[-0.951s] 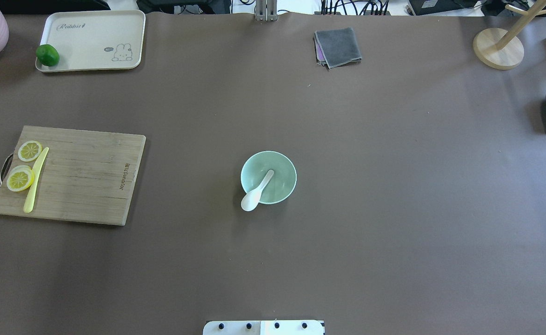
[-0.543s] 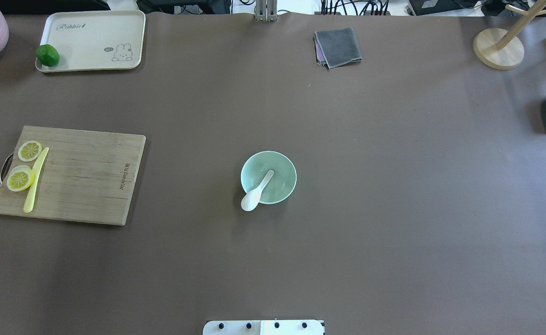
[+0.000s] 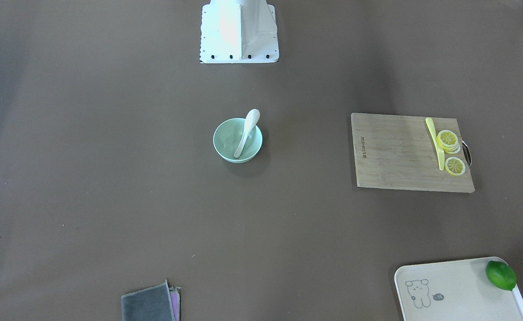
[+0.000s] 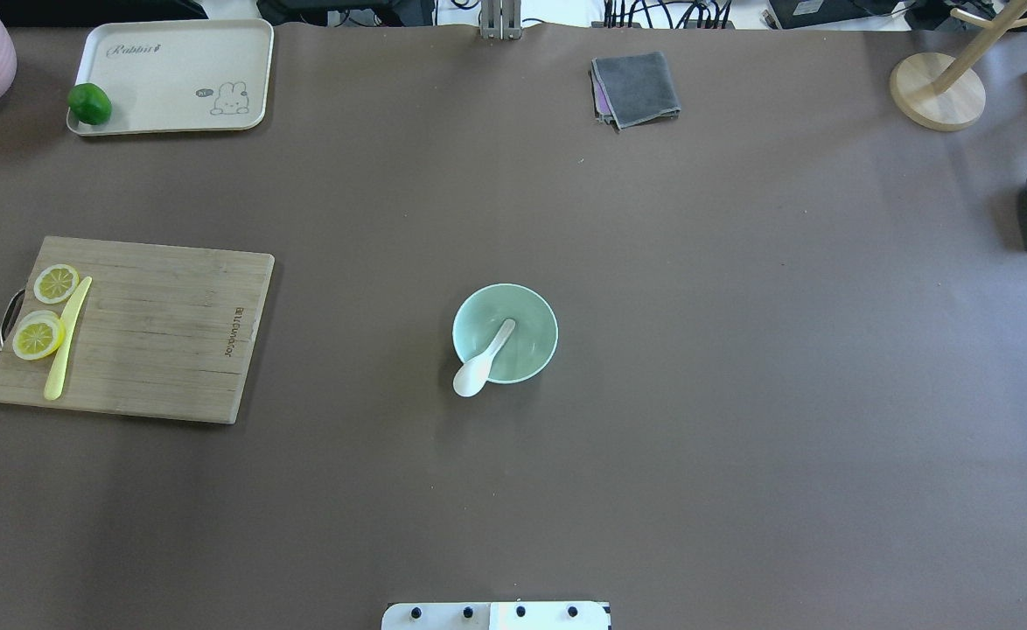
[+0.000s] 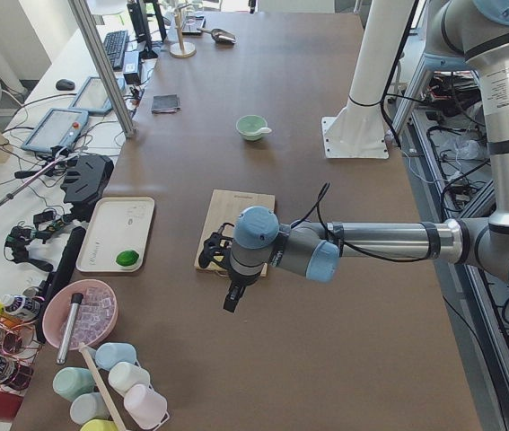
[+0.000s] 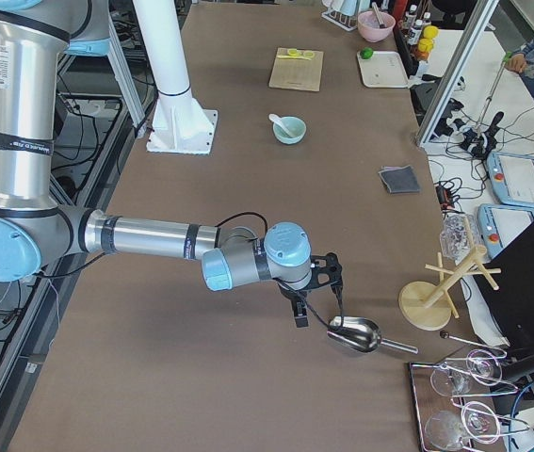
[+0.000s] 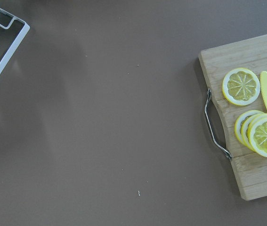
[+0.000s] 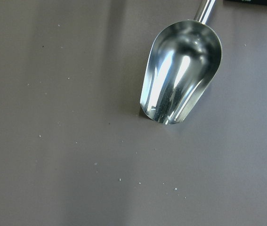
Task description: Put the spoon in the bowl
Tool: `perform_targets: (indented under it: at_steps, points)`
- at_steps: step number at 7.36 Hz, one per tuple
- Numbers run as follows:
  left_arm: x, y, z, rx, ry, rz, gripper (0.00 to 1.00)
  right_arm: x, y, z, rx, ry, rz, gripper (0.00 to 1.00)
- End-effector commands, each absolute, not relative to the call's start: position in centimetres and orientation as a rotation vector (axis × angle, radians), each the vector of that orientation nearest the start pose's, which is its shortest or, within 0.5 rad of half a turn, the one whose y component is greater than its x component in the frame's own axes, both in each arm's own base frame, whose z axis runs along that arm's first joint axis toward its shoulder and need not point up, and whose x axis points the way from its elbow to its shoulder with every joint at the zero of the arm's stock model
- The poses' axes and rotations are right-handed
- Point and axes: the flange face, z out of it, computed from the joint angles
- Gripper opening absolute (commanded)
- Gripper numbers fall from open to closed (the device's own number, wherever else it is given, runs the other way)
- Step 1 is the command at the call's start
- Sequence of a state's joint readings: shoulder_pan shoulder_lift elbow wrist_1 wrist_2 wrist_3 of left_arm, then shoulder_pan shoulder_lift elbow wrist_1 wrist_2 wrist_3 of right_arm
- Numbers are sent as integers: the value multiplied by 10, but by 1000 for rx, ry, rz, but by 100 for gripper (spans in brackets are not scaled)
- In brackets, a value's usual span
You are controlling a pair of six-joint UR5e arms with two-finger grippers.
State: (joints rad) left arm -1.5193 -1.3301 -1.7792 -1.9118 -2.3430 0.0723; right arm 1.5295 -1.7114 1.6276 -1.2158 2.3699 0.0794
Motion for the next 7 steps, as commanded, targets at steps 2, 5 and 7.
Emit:
perform_targets:
  at_steps: [2,5,7]
  points:
    - [-62,-413,629,314,754,188,98,49,-435,661,204,-831,-63,100]
    - [-61,-414,650,276,761,172,98,67,-459,646,207,-801,-20,100]
    - [-61,-432,635,310,759,185,98,61,-474,637,193,-802,-37,100]
